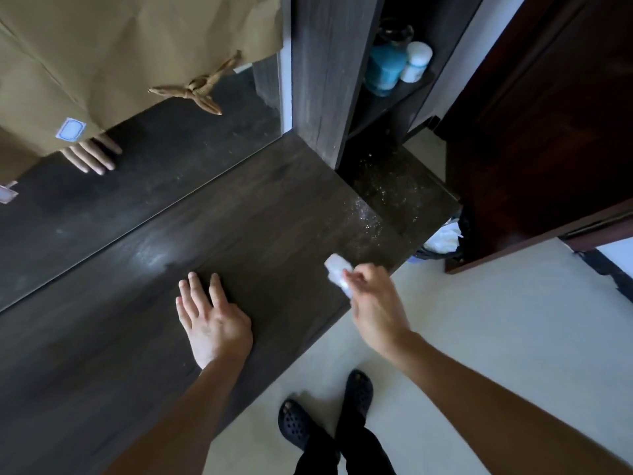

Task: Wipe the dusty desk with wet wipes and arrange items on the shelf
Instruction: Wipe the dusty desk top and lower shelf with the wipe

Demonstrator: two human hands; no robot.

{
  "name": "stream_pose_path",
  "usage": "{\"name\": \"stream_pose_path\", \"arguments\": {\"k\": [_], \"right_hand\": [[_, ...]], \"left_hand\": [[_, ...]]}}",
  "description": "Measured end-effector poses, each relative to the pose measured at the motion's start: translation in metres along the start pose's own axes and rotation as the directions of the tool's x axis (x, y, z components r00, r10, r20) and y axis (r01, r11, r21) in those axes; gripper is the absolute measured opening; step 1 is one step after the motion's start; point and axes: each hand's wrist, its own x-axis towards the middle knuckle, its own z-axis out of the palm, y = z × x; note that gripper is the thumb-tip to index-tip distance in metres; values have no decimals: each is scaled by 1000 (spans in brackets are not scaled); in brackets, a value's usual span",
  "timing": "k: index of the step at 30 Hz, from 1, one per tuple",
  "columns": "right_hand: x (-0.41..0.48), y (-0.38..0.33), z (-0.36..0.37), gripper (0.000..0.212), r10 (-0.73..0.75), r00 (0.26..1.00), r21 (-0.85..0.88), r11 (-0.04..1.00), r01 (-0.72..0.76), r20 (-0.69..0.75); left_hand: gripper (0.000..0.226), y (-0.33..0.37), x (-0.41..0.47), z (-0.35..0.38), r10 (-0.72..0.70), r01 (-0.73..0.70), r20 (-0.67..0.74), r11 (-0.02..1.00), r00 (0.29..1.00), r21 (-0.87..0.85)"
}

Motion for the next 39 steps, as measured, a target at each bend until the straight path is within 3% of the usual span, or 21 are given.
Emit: {"name": "stream_pose_path", "arguments": {"k": [3, 5, 7, 8, 9, 12, 13, 15, 16, 18, 21, 23, 25, 27, 28, 31, 33, 37, 39], "right_hand": [[-17, -26, 3, 23, -265, 955, 179, 954, 240, 135], [8, 3, 2, 15, -198, 980, 142, 970, 196, -1], [44, 39, -10, 5, 96, 987, 60, 994, -89, -132], [55, 49, -10, 12, 226, 966, 145, 967, -208, -124], [61, 50, -8, 24, 252, 956, 165, 960, -227, -148], [34, -8, 9, 28, 172, 980, 234, 961, -145, -100], [19, -26, 16, 27, 97, 993, 282, 956, -76, -61], [0, -44, 20, 37, -195, 980, 254, 950, 183, 24], [6, -35, 19, 33, -236, 970, 247, 944, 217, 50], [39, 3, 16, 21, -146, 989, 179, 973, 148, -27], [88, 49, 6, 34, 141, 985, 118, 985, -128, -102], [83, 31, 3, 29, 234, 966, 131, 967, -219, -111], [48, -2, 8, 30, 138, 987, 170, 978, -123, -79], [6, -15, 11, 54, -112, 993, 186, 977, 105, 31], [-2, -6, 6, 59, -139, 987, 230, 966, 116, 85], [24, 52, -5, 37, 57, 998, 217, 975, -51, -25], [57, 82, -16, 44, 156, 984, 136, 980, -144, -84], [68, 70, -19, 36, 126, 990, 161, 980, -115, -59], [44, 54, -11, 30, 0, 1000, 220, 975, 2, -9]], "left_hand": [[61, 1, 1, 0, -25, 25, 18, 1000, 1000, 11], [61, 1, 2, 1, -21, 21, 11, 1000, 1000, 18], [59, 1, 3, 1, -10, 10, 0, 1000, 1000, 23], [59, 1, 3, 2, -8, 9, -4, 1000, 1000, 22], [59, 1, 3, 2, -7, 7, -6, 1000, 1000, 22], [59, 1, 2, 1, -7, 7, 6, 1000, 1000, 30], [59, 1, 2, 1, -8, 7, 5, 999, 1000, 31], [59, 1, 2, 1, -11, 11, 4, 999, 1000, 34], [59, 1, 2, 1, -10, 10, 6, 999, 1000, 35], [59, 1, 3, 2, -6, 6, -1, 999, 1000, 35], [58, 1, 4, 3, -4, 4, -7, 999, 1000, 33], [56, 0, 4, 3, -4, 5, -7, 999, 1000, 33], [55, 1, 5, 3, -6, 6, 4, 999, 1000, 34], [54, 3, 6, 1, -7, 7, 9, 999, 1000, 37], [54, 3, 7, 1, -10, 9, 13, 999, 1000, 38], [54, 2, 6, 1, -11, 10, 22, 999, 1000, 43], [55, 2, 6, 2, -9, 8, 29, 998, 1000, 56], [56, 4, 6, 2, -33, 32, 25, 997, 999, 65], [56, 8, 5, 3, -69, 68, 21, 996, 997, 64]]}}
